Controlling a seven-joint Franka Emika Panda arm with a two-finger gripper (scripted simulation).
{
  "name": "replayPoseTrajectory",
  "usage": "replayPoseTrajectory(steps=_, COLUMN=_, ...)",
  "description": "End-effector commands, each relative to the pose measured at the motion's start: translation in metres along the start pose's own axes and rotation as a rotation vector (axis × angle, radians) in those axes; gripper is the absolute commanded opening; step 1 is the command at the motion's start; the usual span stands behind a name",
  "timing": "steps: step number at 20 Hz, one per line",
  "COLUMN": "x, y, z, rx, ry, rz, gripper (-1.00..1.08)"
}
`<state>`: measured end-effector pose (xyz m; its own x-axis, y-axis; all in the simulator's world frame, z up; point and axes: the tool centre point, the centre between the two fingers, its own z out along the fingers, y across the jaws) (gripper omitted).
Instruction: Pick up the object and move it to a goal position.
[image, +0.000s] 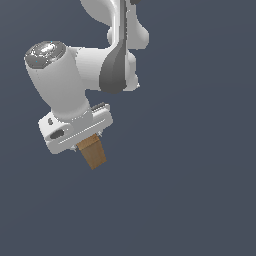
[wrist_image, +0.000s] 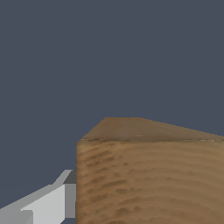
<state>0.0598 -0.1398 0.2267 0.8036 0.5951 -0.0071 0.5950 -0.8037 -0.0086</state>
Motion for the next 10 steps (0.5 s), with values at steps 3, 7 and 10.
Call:
replayPoseTrajectory(steps=3, x=-0.014, y=0.025, z=-0.044, rx=-0.008, ry=0.007, rz=0.0, gripper=-1.0)
replayPoseTrajectory(steps=7, x=-0.026, y=0.044, z=-0.072, rx=-0.008, ry=0.007, rz=0.0, gripper=-1.0)
replayPoseTrajectory(steps=10, x=-0.031, y=0.054, z=-0.087, rx=-0.008, ry=0.007, rz=0.0, gripper=-1.0)
